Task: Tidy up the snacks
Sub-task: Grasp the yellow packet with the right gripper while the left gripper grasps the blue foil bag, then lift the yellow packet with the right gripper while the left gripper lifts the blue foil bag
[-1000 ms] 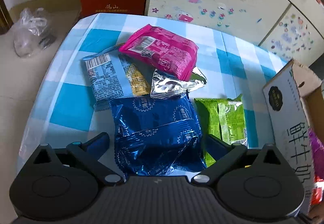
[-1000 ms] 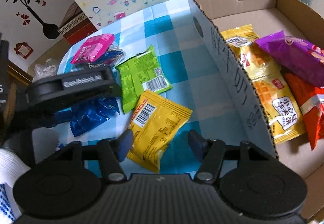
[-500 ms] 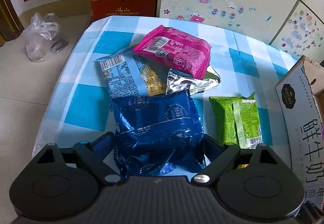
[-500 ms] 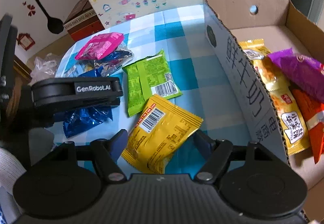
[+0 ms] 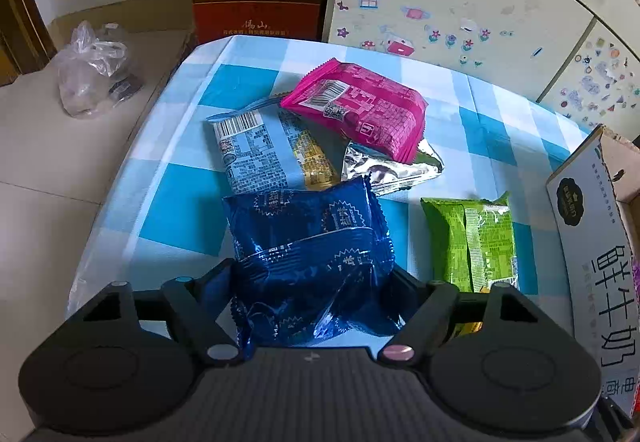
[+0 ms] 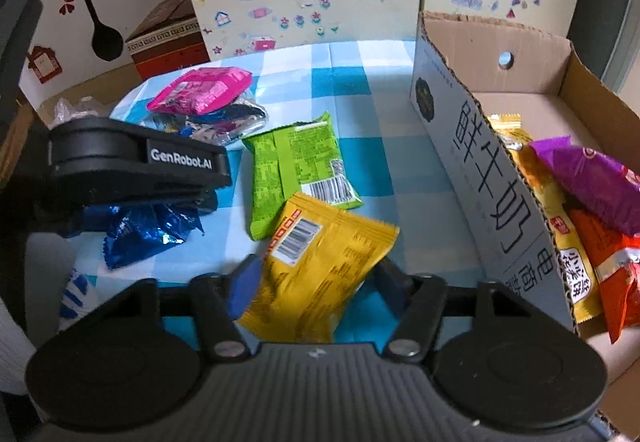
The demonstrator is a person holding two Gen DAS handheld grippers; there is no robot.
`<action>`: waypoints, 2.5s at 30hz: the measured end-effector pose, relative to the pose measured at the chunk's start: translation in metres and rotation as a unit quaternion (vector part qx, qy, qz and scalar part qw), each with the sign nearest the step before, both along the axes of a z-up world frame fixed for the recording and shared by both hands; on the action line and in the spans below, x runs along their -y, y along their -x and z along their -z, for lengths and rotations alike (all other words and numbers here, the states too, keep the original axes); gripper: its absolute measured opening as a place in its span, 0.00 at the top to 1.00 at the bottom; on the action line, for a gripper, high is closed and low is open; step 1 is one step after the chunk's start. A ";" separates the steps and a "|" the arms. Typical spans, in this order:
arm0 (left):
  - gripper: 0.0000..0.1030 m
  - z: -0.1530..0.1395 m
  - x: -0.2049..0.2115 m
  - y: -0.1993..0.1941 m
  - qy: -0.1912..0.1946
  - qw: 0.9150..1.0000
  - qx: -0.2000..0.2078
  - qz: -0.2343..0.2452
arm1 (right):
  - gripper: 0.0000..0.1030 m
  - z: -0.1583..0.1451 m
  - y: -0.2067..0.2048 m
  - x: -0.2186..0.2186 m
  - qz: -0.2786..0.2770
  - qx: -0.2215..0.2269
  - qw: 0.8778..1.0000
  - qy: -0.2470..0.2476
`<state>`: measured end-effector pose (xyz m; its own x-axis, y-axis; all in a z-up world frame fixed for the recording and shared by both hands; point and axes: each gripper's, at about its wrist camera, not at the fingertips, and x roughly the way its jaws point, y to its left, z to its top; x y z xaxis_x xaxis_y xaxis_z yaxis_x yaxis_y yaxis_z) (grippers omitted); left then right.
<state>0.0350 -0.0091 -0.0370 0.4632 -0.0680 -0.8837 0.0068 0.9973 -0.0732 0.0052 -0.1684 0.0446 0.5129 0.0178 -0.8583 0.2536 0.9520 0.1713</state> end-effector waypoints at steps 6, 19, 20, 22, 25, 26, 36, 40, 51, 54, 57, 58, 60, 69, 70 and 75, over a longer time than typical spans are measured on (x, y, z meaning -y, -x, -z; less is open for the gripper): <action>0.23 -0.004 -0.004 0.004 0.020 1.000 -0.006 -0.009 | 0.54 -0.007 0.002 0.004 -0.002 -0.003 1.000 -0.026; 0.23 -0.031 -0.012 0.017 0.012 1.000 0.021 -0.014 | 0.58 -0.030 0.009 0.004 -0.020 0.024 0.998 -0.049; 0.23 -0.033 -0.012 0.018 0.011 1.000 0.023 -0.015 | 0.59 -0.032 0.009 0.005 -0.020 0.026 0.998 -0.050; 0.23 -0.037 -0.013 0.020 0.010 0.999 0.028 -0.015 | 0.59 -0.037 0.010 0.006 -0.022 0.032 0.998 -0.052; 0.23 -0.043 -0.016 0.024 0.006 0.999 0.033 -0.016 | 0.60 -0.044 0.012 0.007 -0.024 0.041 0.997 -0.055; 0.23 -0.045 -0.017 0.026 0.005 0.999 0.035 -0.018 | 0.60 -0.046 0.013 0.007 -0.025 0.044 0.997 -0.056; 0.23 -0.051 -0.027 0.051 -0.011 0.998 0.058 -0.028 | 0.71 -0.053 0.019 0.017 -0.026 0.052 0.995 -0.082; 0.23 -0.046 -0.035 0.059 0.000 0.998 0.047 -0.043 | 0.66 -0.043 0.020 0.036 0.011 0.033 0.991 -0.129; 0.23 -0.045 -0.059 0.056 0.027 0.994 0.048 -0.096 | 0.32 -0.018 0.011 0.007 0.000 0.008 0.993 -0.114; 0.23 -0.046 -0.064 0.055 0.037 0.993 0.050 -0.103 | 0.32 -0.008 0.008 -0.010 -0.017 -0.002 0.997 -0.079; 0.23 -0.046 -0.065 0.053 0.045 0.992 0.051 -0.105 | 0.31 -0.002 0.010 -0.028 -0.035 0.004 0.999 -0.025; 0.23 -0.046 -0.065 0.053 0.047 0.992 0.051 -0.104 | 0.31 -0.001 0.010 -0.034 -0.044 0.006 0.999 -0.006; 0.23 -0.044 -0.064 0.052 0.050 0.992 0.050 -0.103 | 0.31 0.002 0.010 -0.043 -0.054 0.007 0.998 0.021; 0.23 -0.045 -0.063 0.050 0.063 0.991 0.048 -0.106 | 0.51 -0.001 0.008 -0.042 -0.062 0.017 0.998 0.022; 0.23 -0.046 -0.063 0.051 0.063 0.991 0.050 -0.106 | 0.51 -0.003 0.008 -0.041 -0.060 0.018 0.998 0.015; 0.23 -0.053 -0.063 0.053 0.061 0.991 0.060 -0.106 | 0.51 -0.019 0.010 -0.035 -0.054 0.040 0.998 0.004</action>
<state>-0.0182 0.0538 0.0160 0.5798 -0.0602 -0.8125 -0.1864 0.9610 -0.2042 -0.0045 -0.1338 0.0640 0.5752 0.0697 -0.8151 0.1345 0.9747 0.1783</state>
